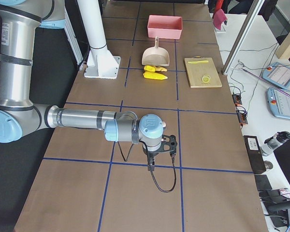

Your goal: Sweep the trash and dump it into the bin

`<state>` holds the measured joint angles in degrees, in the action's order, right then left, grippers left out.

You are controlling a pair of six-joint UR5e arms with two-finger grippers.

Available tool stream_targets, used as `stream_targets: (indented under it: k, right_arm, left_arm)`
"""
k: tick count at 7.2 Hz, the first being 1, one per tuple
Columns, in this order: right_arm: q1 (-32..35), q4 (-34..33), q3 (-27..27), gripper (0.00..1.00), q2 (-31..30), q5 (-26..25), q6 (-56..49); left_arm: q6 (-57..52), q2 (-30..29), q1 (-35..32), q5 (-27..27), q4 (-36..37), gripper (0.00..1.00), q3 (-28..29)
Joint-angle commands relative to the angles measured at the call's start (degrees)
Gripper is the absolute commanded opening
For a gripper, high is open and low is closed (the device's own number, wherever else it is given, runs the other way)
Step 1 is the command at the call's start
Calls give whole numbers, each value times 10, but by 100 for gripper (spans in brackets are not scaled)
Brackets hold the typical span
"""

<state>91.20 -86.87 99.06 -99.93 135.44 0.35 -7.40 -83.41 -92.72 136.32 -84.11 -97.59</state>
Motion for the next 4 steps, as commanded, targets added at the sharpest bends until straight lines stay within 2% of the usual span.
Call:
stream_targets:
  k: [1, 4]
  right_arm:
    - [0, -1, -1, 100, 0, -1, 0]
    - [0, -1, -1, 100, 0, 0, 1]
  left_arm:
    - [0, 1, 0, 0, 0, 100, 0]
    - [-1, -1, 0, 0, -3, 100, -1]
